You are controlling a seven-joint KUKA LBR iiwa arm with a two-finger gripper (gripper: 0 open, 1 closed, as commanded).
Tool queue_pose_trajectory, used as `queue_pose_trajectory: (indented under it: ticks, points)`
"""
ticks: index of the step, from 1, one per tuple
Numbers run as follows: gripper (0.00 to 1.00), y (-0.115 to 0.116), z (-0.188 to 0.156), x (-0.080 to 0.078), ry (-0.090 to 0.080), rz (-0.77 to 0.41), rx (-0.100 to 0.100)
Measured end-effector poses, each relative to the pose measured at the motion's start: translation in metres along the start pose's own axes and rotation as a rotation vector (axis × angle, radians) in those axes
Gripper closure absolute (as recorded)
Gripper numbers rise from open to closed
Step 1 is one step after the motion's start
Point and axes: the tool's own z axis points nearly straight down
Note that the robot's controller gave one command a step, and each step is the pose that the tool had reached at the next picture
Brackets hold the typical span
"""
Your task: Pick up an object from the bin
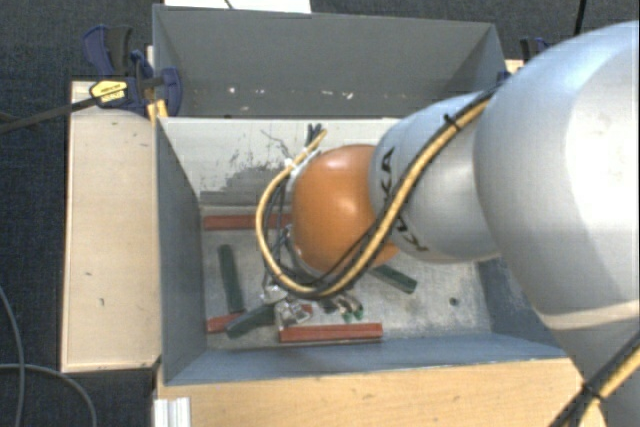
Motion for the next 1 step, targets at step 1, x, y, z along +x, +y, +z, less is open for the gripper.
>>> queue_pose_trajectory:
  ticks: [1]
  points:
    - [1.00, 0.0062, -0.1934, 0.0005, 0.003, -0.024, 0.000]
